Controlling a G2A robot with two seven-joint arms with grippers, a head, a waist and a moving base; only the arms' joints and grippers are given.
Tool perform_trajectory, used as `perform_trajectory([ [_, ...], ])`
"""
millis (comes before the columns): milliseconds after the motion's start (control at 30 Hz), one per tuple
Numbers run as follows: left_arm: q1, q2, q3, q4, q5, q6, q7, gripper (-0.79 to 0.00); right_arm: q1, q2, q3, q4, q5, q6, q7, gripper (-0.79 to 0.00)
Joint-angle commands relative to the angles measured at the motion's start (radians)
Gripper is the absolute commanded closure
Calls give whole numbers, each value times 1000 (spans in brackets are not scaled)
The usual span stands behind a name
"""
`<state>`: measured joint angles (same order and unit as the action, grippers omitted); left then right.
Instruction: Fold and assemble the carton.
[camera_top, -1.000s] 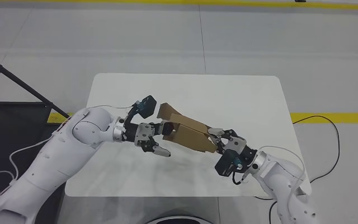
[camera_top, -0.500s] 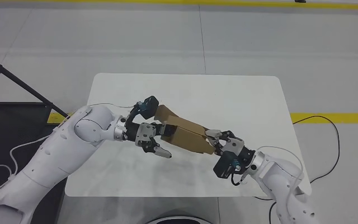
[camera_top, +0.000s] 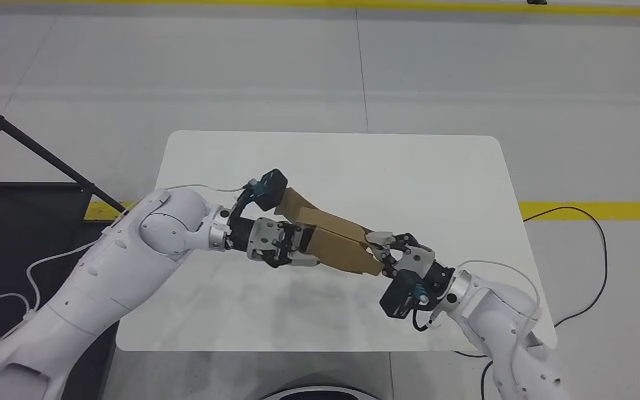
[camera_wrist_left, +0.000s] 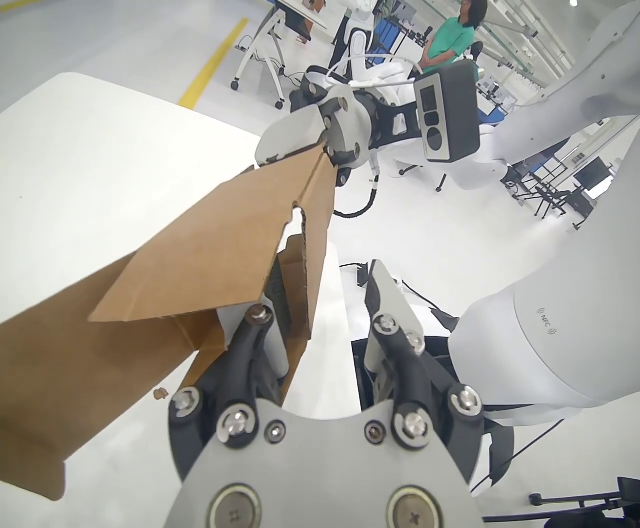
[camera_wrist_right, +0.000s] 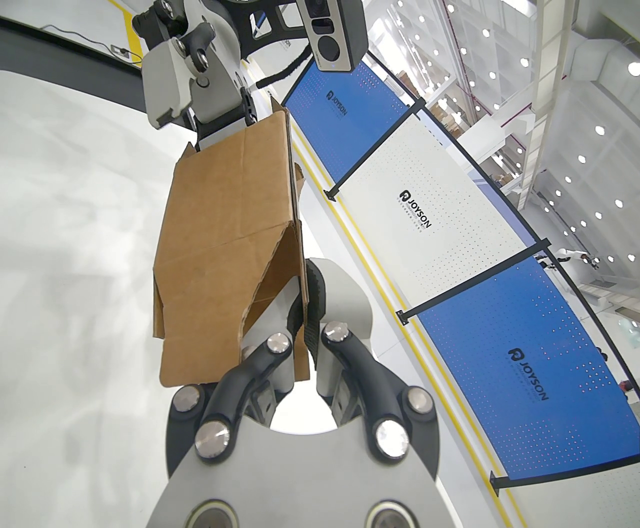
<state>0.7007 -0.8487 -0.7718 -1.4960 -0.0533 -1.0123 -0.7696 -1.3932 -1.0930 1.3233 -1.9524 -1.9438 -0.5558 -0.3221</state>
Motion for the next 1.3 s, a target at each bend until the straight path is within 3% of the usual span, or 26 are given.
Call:
perform_trajectory([
  [0, 0, -3, 0, 2, 3, 0, 3, -363, 0, 1, -2, 0, -1, -1, 2, 0],
  [233, 0, -13, 0, 10, 16, 0, 15, -302, 4, 4, -6, 3, -6, 0, 2, 0],
  [300, 0, -15, 1, 11, 18, 0, 17, -246, 5, 4, -8, 4, -5, 2, 3, 0],
  [467, -1, -20, 1, 16, 18, 0, 15, -9, 5, 6, -8, 6, -3, 9, 7, 0],
  [567, -2, -23, 2, 20, 13, 0, 12, 0, 4, 7, -9, 5, -2, 13, 13, -3],
  [633, -3, -25, 2, 22, 10, 0, 9, 0, 3, 7, -9, 5, 0, 19, 18, -366],
  [667, -2, -26, 2, 25, 4, 0, 11, 0, 2, 7, -9, 5, 2, 23, 21, -637],
  [700, -3, -27, 1, 27, 0, 0, 13, 0, 1, 7, -7, 5, 3, 30, 26, -785],
  [900, 4, -31, -17, 39, -46, 0, 34, 0, -44, 8, 34, -7, 27, 139, -3, -785],
  [1100, 19, -38, -45, 42, -140, 0, 40, 0, -130, 10, 97, -11, 65, 266, -121, -785],
  [1267, 31, -49, -78, 40, -271, 0, -23, 0, -170, 12, 120, 11, 97, 293, -207, -785],
])
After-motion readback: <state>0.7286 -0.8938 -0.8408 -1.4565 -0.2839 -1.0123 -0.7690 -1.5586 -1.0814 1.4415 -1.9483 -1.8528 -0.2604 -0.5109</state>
